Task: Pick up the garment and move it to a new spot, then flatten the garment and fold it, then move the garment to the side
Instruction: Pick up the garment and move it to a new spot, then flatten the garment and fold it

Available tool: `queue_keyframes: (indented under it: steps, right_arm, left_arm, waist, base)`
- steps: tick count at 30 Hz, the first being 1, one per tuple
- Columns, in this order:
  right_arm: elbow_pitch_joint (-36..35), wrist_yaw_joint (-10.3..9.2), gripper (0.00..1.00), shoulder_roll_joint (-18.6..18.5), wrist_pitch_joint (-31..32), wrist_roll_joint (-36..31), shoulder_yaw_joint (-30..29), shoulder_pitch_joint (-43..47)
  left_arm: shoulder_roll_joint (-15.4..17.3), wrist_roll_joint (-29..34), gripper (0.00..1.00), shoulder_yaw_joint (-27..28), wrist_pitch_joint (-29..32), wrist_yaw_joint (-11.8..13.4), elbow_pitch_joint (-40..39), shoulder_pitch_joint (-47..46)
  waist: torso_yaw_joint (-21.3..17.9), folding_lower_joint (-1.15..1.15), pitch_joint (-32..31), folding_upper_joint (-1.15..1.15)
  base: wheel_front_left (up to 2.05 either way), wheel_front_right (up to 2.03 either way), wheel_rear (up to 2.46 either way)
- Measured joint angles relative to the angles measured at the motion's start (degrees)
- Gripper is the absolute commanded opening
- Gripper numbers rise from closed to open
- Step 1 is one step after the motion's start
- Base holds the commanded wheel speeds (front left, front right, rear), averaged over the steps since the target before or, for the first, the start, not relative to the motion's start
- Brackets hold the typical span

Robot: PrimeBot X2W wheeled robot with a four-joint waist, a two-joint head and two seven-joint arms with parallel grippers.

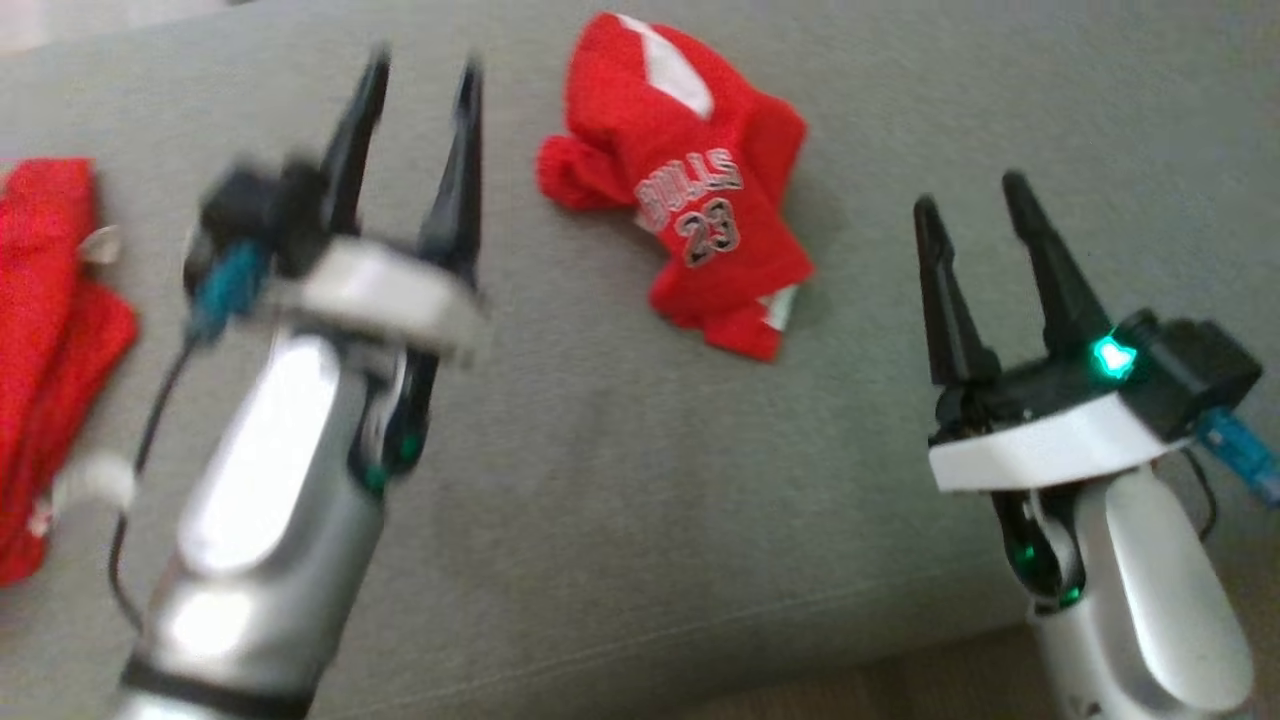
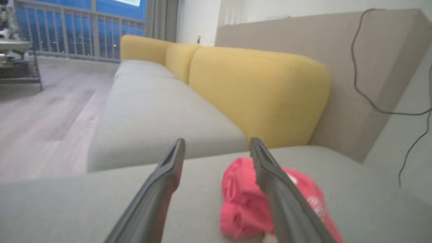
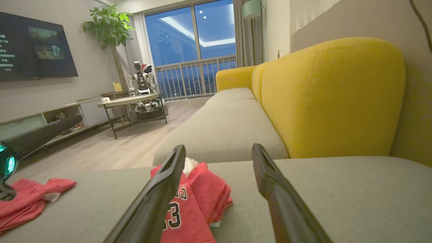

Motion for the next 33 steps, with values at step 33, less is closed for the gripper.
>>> queue_keyframes:
  steps: [33]
  right_arm:
    - [20.56, 0.00, 1.00, 0.15, 0.01, 13.05, -4.68, -0.21]
  left_arm:
    - [-5.98, 14.55, 1.00, 15.92, 0.00, -5.72, -13.28, 29.75]
  waist:
    - [11.41, 0.01, -3.18, 0.00]
  base:
    - [0.00, 0.00, 0.00]
